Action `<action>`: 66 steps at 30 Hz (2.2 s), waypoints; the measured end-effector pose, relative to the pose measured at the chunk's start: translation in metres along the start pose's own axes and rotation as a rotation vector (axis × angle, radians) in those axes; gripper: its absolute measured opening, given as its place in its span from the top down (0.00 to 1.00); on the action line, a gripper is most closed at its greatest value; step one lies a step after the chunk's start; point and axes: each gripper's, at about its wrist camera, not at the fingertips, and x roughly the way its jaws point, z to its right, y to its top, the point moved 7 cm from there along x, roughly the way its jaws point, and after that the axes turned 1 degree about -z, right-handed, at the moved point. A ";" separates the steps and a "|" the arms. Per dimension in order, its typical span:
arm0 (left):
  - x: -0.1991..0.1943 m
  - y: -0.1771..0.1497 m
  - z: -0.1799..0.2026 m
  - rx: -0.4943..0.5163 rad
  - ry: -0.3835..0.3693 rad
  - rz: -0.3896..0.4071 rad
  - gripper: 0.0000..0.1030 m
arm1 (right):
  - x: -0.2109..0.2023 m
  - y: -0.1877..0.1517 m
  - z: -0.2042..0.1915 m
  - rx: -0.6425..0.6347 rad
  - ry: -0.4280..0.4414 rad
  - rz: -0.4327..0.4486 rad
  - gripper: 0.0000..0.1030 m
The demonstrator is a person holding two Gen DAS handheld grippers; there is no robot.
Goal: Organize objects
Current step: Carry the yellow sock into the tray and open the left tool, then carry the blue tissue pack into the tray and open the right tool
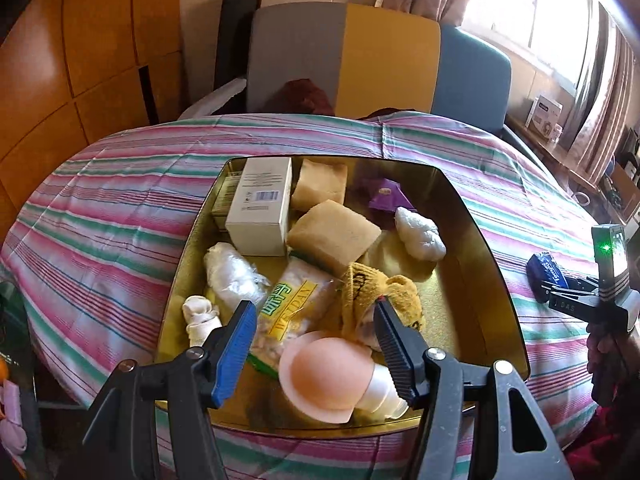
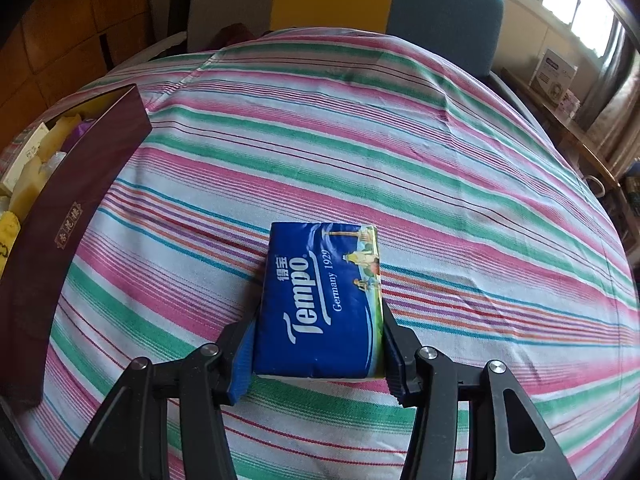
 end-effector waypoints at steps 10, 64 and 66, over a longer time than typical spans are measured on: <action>-0.007 -0.003 -0.032 -0.075 0.012 0.020 0.40 | -0.072 0.028 -0.077 -0.078 0.138 0.088 0.49; -0.064 -0.002 -0.052 -0.109 0.237 0.200 0.34 | -0.126 0.016 -0.212 0.052 0.141 0.352 0.05; -0.065 -0.001 -0.052 -0.109 0.239 0.200 0.35 | -0.127 0.016 -0.212 0.049 0.141 0.354 0.04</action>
